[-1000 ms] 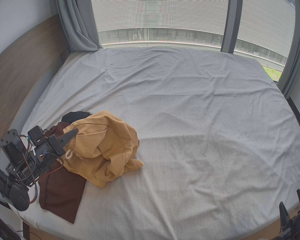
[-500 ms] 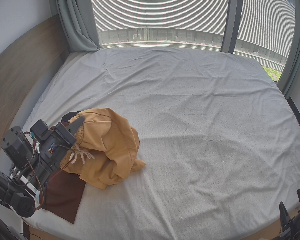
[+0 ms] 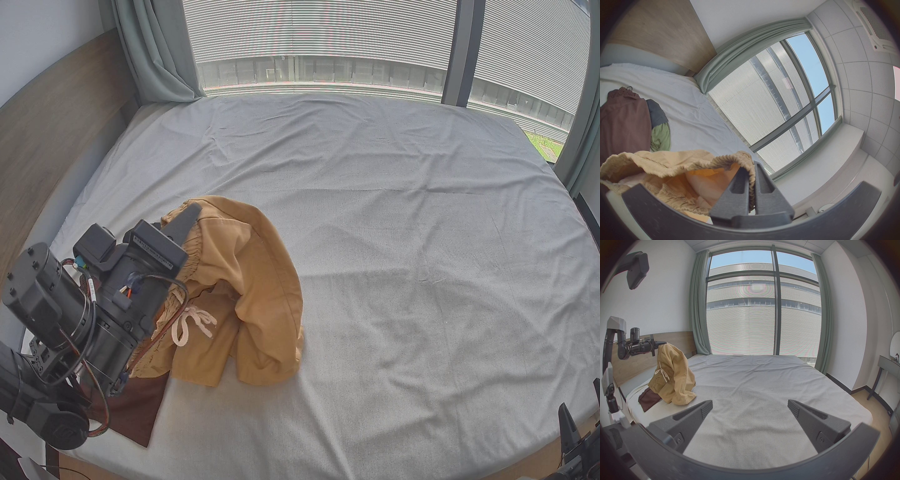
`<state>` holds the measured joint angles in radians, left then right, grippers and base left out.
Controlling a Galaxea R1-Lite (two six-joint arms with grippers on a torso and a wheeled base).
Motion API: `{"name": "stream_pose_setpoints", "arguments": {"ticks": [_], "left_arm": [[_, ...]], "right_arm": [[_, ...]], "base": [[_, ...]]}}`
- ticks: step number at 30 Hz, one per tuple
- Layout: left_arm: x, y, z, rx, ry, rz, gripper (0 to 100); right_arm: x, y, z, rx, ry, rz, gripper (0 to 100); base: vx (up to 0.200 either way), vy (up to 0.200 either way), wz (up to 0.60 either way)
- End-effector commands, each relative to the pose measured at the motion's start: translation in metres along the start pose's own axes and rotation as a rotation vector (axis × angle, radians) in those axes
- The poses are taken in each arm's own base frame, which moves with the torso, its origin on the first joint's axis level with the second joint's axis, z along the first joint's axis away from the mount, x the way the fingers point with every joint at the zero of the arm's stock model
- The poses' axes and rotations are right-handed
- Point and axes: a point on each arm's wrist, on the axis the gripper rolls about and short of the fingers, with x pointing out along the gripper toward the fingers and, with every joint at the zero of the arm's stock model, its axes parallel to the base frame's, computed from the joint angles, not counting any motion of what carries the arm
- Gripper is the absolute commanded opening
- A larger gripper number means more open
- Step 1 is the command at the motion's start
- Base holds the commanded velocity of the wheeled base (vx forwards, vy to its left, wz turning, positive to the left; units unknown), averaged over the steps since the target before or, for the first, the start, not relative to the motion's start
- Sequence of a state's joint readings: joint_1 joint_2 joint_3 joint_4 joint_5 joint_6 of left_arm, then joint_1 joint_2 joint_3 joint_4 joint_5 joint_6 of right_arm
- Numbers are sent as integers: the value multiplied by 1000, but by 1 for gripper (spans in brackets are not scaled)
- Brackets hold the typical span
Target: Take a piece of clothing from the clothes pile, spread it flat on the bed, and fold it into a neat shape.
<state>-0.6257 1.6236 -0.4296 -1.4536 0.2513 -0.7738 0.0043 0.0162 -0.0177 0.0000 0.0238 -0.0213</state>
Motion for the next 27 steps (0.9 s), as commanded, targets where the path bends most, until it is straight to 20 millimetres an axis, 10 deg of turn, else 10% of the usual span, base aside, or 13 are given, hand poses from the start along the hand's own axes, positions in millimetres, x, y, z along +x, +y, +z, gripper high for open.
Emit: {"name": "stream_pose_setpoints", "arguments": {"ticks": [1, 27], "left_arm": [[3, -20, -9, -34, 4, -50, 0], [34, -53, -85, -77, 164, -154, 0]], "right_arm": [[0, 0, -5, 0, 0, 0, 100], [0, 0, -5, 4, 0, 0, 100]], "base": [[0, 0, 0], [0, 0, 0]]}}
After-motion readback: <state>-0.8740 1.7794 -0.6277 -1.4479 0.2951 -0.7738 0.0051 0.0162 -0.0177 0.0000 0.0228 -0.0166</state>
